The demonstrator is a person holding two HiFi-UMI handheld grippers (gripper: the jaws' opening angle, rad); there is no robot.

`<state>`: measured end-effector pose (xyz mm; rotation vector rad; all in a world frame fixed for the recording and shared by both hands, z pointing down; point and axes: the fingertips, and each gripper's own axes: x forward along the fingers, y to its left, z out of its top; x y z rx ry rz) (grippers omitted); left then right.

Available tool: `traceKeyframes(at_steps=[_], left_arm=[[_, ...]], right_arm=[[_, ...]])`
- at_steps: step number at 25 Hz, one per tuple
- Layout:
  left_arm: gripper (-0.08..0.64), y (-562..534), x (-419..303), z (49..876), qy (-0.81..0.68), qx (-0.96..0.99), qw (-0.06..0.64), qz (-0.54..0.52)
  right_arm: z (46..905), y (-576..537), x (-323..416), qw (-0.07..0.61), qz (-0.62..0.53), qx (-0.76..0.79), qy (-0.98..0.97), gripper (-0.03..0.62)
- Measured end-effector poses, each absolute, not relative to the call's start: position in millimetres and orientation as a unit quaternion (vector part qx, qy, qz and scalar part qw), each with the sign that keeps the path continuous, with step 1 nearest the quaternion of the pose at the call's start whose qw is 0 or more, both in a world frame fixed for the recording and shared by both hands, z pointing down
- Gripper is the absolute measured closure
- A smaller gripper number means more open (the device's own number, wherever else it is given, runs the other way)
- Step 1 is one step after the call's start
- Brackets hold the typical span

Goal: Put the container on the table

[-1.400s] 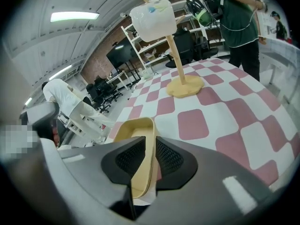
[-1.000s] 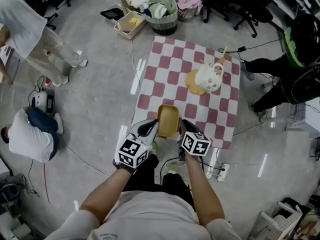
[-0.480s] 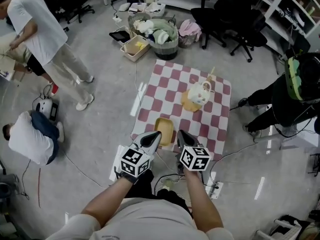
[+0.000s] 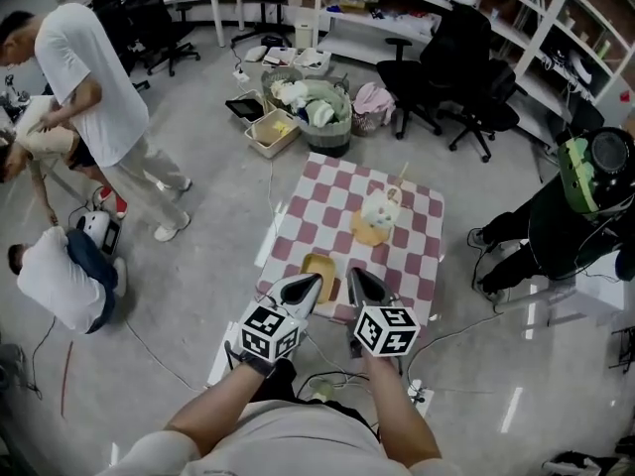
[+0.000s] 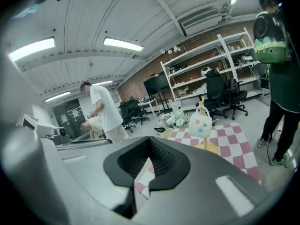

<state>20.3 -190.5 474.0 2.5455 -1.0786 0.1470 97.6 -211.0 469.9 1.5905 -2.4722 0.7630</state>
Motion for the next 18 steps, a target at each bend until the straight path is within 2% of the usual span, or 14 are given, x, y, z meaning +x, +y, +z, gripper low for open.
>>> traceKeyframes(at_steps=[18], left_arm=[[0.554,-159.1,18.0,369.7,-0.415,0.903,0.111,0.001]], right_arm=[[354.5,-173.3,93.5,0.005,0.142,0.497,-0.856,0.583]])
